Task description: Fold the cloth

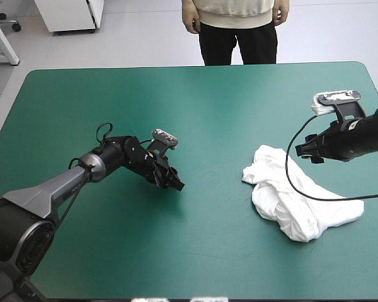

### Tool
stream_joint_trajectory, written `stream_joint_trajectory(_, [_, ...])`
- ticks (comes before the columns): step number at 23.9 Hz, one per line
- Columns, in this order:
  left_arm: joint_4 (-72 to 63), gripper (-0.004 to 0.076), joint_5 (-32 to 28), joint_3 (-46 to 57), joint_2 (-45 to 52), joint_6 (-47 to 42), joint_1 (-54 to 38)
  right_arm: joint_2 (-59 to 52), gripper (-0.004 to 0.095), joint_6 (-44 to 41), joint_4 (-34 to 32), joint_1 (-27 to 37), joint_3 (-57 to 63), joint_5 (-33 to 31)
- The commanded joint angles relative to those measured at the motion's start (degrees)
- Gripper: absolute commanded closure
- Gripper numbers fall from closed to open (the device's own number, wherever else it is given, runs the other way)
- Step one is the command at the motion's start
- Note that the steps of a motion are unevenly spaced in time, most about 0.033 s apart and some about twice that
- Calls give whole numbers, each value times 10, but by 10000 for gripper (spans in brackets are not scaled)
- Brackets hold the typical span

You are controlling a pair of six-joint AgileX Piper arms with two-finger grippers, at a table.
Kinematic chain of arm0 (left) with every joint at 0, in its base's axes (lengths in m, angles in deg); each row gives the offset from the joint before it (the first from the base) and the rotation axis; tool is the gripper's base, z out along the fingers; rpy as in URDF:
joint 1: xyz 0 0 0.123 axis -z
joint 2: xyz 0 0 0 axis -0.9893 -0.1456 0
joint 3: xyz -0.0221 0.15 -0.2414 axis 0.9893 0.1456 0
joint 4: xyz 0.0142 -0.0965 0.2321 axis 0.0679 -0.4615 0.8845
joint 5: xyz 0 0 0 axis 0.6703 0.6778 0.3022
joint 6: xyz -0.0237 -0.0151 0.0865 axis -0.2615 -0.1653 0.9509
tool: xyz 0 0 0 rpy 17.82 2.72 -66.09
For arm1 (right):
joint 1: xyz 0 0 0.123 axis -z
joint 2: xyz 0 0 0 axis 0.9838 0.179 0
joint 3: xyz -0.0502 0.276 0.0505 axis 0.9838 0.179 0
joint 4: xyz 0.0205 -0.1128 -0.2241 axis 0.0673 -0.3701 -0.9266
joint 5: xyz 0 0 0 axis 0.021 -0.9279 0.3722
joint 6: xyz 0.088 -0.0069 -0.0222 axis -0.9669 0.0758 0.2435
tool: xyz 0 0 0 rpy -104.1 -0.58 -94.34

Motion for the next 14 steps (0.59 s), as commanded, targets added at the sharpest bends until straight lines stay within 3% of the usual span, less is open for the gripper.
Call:
stream_joint_trajectory(1, [2,407,4,-3,9,-3,0,-13,296,3,3,-1,-19,0])
stream_joint_trajectory(14, [2,406,-1,-3,9,-3,0,-13,296,-11,-1,-1,0,1])
